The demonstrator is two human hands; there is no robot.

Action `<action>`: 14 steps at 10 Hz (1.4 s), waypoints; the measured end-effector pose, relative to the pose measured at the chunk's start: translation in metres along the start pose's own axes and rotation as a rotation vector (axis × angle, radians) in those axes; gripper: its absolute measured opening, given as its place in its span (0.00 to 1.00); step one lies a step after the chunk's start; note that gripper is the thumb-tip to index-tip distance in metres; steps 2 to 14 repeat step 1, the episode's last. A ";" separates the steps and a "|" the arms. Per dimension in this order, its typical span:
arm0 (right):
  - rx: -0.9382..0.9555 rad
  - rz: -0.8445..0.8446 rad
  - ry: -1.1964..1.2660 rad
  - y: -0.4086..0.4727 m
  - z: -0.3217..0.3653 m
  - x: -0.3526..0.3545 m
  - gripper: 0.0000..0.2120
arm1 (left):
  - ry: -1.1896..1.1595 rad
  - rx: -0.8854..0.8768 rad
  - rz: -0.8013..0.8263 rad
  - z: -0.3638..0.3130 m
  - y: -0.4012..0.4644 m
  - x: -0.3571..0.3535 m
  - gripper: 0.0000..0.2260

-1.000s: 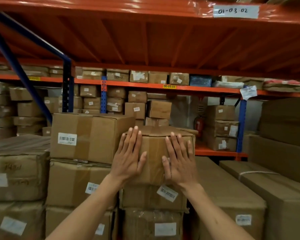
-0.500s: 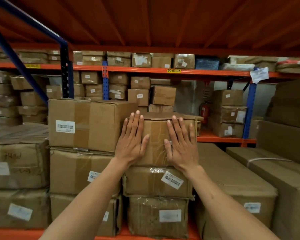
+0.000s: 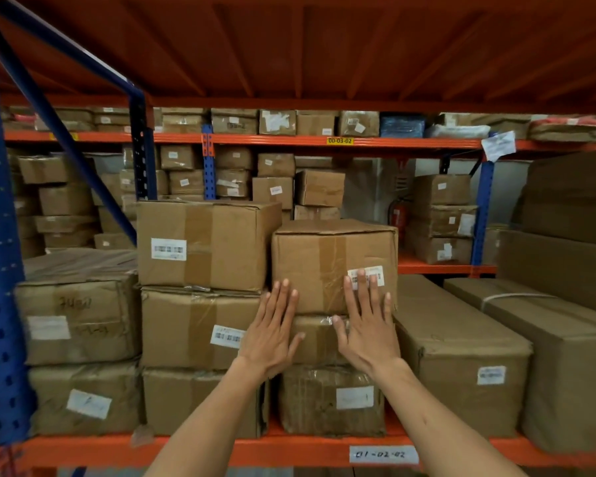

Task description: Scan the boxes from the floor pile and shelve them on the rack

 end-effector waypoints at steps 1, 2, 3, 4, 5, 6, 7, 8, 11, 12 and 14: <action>0.010 0.188 0.063 -0.022 0.004 -0.014 0.36 | 0.008 -0.047 0.041 -0.005 -0.053 -0.040 0.40; 0.010 0.188 0.063 -0.022 0.004 -0.014 0.36 | 0.008 -0.047 0.041 -0.005 -0.053 -0.040 0.40; 0.010 0.188 0.063 -0.022 0.004 -0.014 0.36 | 0.008 -0.047 0.041 -0.005 -0.053 -0.040 0.40; 0.010 0.188 0.063 -0.022 0.004 -0.014 0.36 | 0.008 -0.047 0.041 -0.005 -0.053 -0.040 0.40; 0.010 0.188 0.063 -0.022 0.004 -0.014 0.36 | 0.008 -0.047 0.041 -0.005 -0.053 -0.040 0.40; 0.010 0.188 0.063 -0.022 0.004 -0.014 0.36 | 0.008 -0.047 0.041 -0.005 -0.053 -0.040 0.40; 0.010 0.188 0.063 -0.022 0.004 -0.014 0.36 | 0.008 -0.047 0.041 -0.005 -0.053 -0.040 0.40; 0.010 0.188 0.063 -0.022 0.004 -0.014 0.36 | 0.008 -0.047 0.041 -0.005 -0.053 -0.040 0.40; 0.010 0.188 0.063 -0.022 0.004 -0.014 0.36 | 0.008 -0.047 0.041 -0.005 -0.053 -0.040 0.40; 0.010 0.188 0.063 -0.022 0.004 -0.014 0.36 | 0.008 -0.047 0.041 -0.005 -0.053 -0.040 0.40; 0.010 0.188 0.063 -0.022 0.004 -0.014 0.36 | 0.008 -0.047 0.041 -0.005 -0.053 -0.040 0.40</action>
Point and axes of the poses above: each hand's wrist, its own y-axis towards the middle knuckle, its own x-axis out of the back of the hand, z = x × y, the point moved 10 cm from there along y, towards the middle knuckle, and after that the axes turned 15 degrees about z, right-handed, at the moved point
